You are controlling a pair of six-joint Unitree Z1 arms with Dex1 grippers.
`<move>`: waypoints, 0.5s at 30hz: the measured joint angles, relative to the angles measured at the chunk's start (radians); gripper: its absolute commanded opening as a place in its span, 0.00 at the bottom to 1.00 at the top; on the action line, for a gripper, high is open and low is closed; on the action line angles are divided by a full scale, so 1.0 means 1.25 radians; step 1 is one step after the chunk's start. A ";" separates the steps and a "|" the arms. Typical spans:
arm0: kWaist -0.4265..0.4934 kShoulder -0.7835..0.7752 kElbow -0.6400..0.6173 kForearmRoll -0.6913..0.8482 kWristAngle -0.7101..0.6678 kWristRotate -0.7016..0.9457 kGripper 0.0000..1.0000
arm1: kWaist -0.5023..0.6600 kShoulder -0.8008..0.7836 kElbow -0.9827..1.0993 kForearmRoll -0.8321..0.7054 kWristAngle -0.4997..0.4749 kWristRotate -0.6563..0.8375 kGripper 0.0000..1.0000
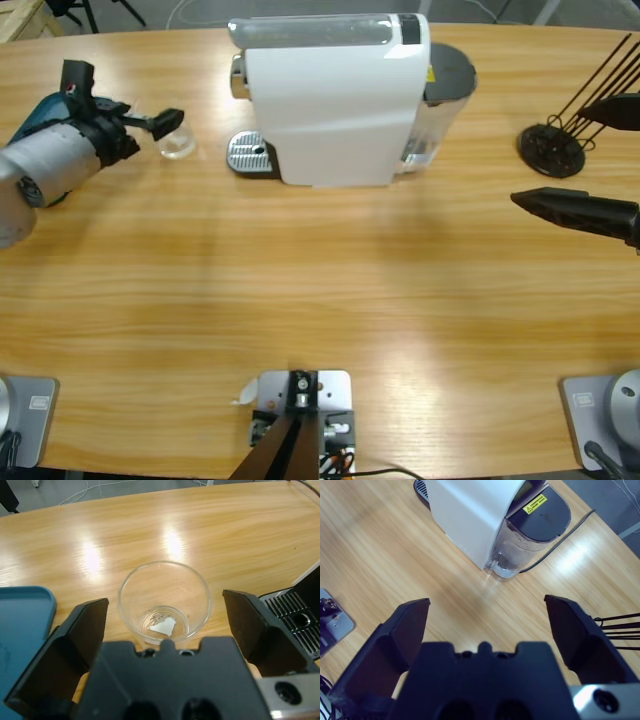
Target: Pour coffee
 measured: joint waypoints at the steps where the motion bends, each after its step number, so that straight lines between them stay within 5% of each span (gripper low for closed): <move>1: 0.000 0.011 0.002 -0.015 0.000 0.000 1.00 | 0.000 0.000 0.002 0.000 0.000 0.001 1.00; 15: 0.080 0.055 0.006 -0.073 -0.052 0.000 0.98 | 0.000 0.000 0.012 0.000 0.000 0.005 0.99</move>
